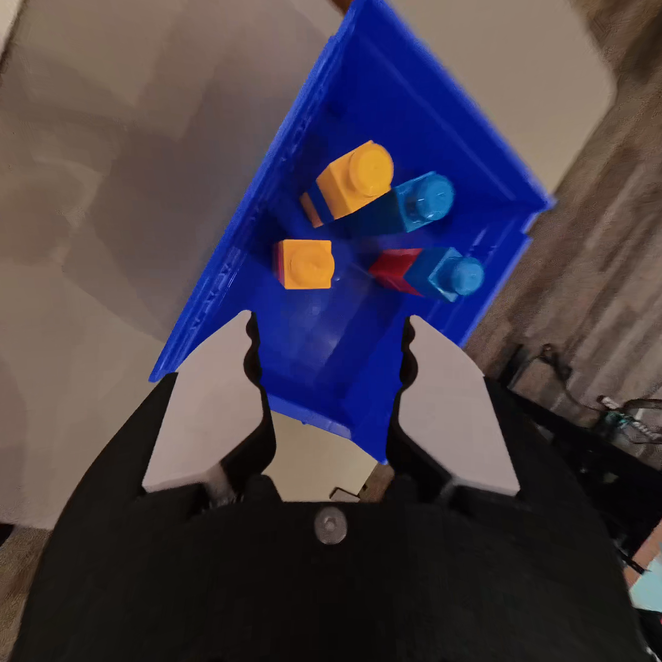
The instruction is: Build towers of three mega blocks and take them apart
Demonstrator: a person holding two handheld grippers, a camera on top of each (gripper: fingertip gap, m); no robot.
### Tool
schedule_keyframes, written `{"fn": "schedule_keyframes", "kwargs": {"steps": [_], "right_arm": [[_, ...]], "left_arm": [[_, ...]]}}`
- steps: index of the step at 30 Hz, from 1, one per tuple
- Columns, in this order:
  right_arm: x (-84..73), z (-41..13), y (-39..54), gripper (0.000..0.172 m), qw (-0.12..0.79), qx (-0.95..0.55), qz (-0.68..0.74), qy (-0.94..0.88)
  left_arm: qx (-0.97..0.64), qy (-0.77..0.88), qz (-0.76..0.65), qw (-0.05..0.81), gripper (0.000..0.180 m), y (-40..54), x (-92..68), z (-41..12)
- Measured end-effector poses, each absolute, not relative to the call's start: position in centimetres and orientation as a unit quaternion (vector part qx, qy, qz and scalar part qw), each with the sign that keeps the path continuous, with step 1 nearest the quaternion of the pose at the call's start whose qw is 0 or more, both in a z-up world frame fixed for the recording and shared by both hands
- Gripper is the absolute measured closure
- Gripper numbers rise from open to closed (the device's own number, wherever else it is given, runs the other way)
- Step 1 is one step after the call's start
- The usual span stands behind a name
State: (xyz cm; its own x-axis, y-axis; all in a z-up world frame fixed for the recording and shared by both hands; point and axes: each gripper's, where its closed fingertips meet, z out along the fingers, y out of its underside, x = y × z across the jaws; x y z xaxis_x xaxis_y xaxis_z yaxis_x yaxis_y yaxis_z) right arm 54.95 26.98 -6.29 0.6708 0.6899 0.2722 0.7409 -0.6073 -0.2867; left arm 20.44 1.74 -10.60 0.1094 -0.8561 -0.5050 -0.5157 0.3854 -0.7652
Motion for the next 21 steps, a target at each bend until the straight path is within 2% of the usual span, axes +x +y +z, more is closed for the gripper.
{"fn": "schedule_keyframes", "kwargs": {"steps": [1, 2, 4, 8, 12, 15, 18, 21], "right_arm": [[54.6, -4.8, 26.4, 0.099, 0.225, -0.887, -0.071, -0.398], [54.0, -3.4, 25.7, 0.108, 0.261, -0.877, -0.071, -0.398], [51.9, -1.1, 23.3, 0.143, 0.328, -0.843, -0.068, -0.421], [46.1, 0.3, 17.2, 0.171, 0.411, -0.775, -0.028, -0.48], [40.2, -1.0, 11.8, 0.172, 0.446, -0.712, 0.026, -0.542], [35.9, -2.3, 8.4, 0.172, 0.46, -0.667, 0.1, -0.577], [32.7, -3.7, 6.6, 0.172, 0.474, -0.637, 0.153, -0.588], [30.3, -5.6, 6.3, 0.172, 0.477, -0.622, 0.201, -0.588]], "left_arm": [[-0.527, 0.642, -0.169, 0.531, 0.176, 1.7, 20.5, -10.1], [-0.527, 0.638, -0.172, 0.534, 0.172, 1.6, 20.4, -9.8], [-0.527, 0.633, -0.154, 0.546, 0.165, 1.9, 19.9, -9.0], [-0.533, 0.618, -0.085, 0.572, 0.161, 2.7, 17.4, -6.2], [-0.555, 0.566, -0.023, 0.609, 0.168, 3.3, 11.5, -2.2], [-0.604, 0.507, 0.023, 0.615, 0.163, 4.2, 5.2, -0.7], [-0.669, 0.458, 0.088, 0.578, 0.15, 6.2, -1.9, -1.7], [-0.719, 0.441, 0.122, 0.524, 0.148, 8.6, -7.7, -4.0]]}}
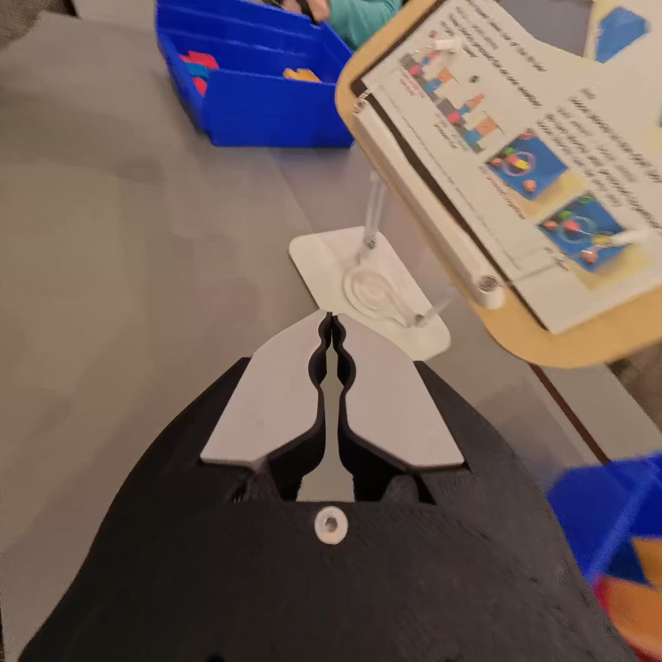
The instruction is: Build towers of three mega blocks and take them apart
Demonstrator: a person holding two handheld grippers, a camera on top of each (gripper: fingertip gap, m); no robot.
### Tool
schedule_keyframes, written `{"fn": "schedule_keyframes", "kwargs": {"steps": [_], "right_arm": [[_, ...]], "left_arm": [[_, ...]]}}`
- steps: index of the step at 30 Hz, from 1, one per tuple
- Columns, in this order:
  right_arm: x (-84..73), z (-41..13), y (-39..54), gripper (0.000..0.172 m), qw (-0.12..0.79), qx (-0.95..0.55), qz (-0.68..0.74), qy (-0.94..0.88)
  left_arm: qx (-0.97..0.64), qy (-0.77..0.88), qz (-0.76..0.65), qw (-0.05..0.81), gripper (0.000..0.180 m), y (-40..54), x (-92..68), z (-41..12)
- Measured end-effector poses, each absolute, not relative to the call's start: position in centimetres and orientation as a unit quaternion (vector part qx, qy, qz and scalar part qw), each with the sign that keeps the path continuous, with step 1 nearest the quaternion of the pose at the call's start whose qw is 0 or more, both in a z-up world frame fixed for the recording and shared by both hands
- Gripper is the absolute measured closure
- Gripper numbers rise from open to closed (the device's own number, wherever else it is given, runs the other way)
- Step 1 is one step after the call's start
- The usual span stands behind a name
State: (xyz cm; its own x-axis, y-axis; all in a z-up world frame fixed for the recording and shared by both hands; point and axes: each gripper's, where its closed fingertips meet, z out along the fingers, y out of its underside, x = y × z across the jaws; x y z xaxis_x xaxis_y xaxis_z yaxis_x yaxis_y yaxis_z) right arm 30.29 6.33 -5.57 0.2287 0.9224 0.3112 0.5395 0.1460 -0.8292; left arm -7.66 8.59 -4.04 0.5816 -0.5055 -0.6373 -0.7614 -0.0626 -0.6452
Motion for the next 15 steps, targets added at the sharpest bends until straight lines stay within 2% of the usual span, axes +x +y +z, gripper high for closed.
{"fn": "schedule_keyframes", "kwargs": {"steps": [6, 10, 15], "right_arm": [[26.6, -10.4, 6.5, 0.172, 0.448, -0.606, 0.237, -0.614], [26.2, -12.1, 6.8, 0.172, 0.435, -0.601, 0.238, -0.627], [26.1, -13.3, 6.7, 0.172, 0.419, -0.6, 0.248, -0.634]], "left_arm": [[-0.79, 0.446, 0.106, 0.407, 0.138, 14.6, -14.7, -10.7], [-0.816, 0.473, 0.116, 0.311, 0.131, 17.3, -17.6, -15.5], [-0.823, 0.507, 0.121, 0.224, 0.13, 18.9, -19.2, -19.0]]}}
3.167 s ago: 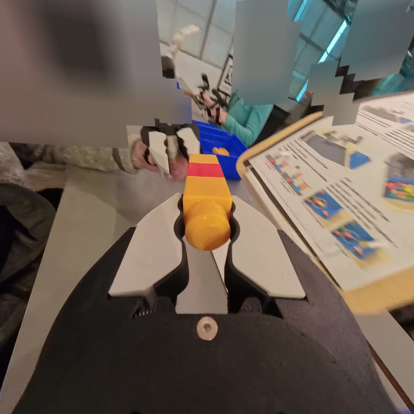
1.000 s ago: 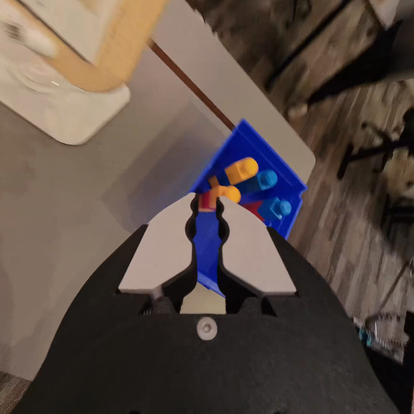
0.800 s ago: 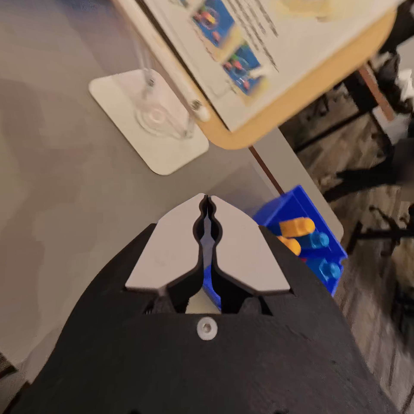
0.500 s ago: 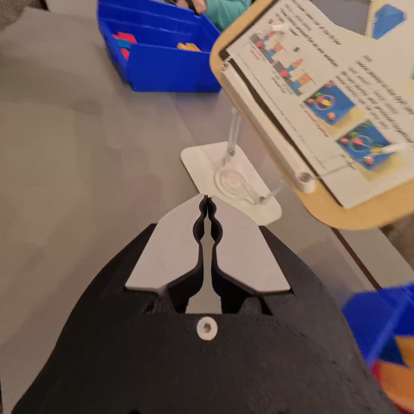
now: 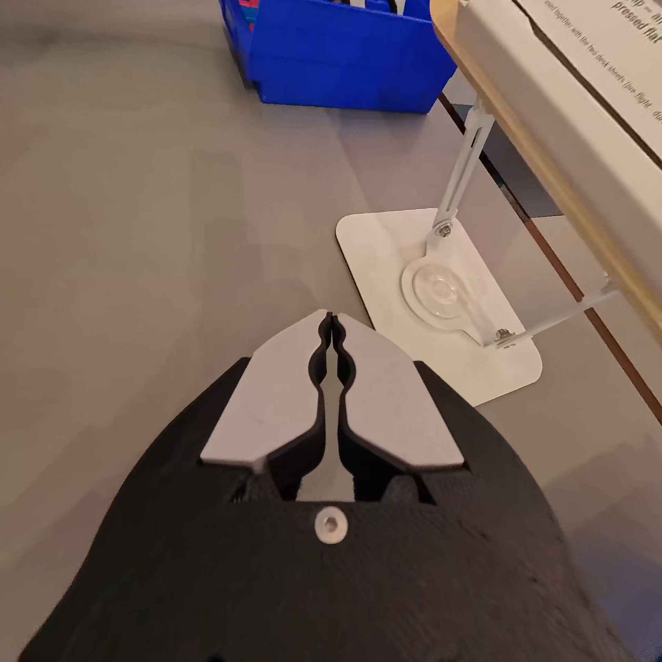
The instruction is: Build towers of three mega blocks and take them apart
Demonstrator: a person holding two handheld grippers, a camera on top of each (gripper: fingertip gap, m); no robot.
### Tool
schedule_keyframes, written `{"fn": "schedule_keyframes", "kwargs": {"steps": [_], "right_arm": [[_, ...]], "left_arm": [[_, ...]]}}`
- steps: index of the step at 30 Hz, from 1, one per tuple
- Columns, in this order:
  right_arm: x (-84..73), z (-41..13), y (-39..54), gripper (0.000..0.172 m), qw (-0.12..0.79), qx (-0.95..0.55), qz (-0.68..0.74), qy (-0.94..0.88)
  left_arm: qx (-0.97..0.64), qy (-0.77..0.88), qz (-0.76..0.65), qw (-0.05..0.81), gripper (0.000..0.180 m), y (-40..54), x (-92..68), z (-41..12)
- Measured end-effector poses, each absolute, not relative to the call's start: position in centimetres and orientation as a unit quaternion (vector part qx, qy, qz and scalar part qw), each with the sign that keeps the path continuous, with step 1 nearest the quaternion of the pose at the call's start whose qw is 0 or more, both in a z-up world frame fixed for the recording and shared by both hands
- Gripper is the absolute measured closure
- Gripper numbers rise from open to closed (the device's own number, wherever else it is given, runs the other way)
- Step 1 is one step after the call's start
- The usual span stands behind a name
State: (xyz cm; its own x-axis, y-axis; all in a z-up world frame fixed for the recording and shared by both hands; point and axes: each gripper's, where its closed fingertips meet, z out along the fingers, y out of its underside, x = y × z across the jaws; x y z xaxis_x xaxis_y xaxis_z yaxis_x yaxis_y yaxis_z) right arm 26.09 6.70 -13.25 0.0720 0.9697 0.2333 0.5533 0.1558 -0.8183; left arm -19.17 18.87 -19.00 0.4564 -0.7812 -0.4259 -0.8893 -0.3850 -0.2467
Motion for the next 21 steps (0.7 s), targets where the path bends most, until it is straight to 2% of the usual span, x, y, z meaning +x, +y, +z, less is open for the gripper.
{"fn": "schedule_keyframes", "kwargs": {"steps": [4, 10, 12, 13, 18, 21], "right_arm": [[26.1, -14.1, 6.8, 0.172, 0.408, -0.603, 0.244, -0.64], [26.0, -14.6, 6.6, 0.172, 0.401, -0.602, 0.242, -0.647], [26.1, -14.8, 6.7, 0.172, 0.401, -0.601, 0.241, -0.648], [26.1, -14.9, 6.8, 0.172, 0.399, -0.603, 0.241, -0.648], [26.2, -15.0, 6.9, 0.172, 0.398, -0.605, 0.239, -0.647], [26.4, -15.0, 7.1, 0.172, 0.402, -0.605, 0.237, -0.645]], "left_arm": [[-0.83, 0.517, 0.122, 0.173, 0.129, 19.5, -20.5, -20.2], [-0.838, 0.52, 0.089, 0.142, 0.127, 19.7, -20.2, -21.9], [-0.843, 0.517, 0.078, 0.128, 0.132, 19.3, -20.0, -22.0], [-0.844, 0.514, 0.082, 0.128, 0.139, 19.3, -20.1, -22.0], [-0.856, 0.492, 0.103, 0.119, 0.143, 18.3, -20.8, -21.4], [-0.859, 0.473, 0.129, 0.146, 0.143, 17.8, -21.0, -19.4]]}}
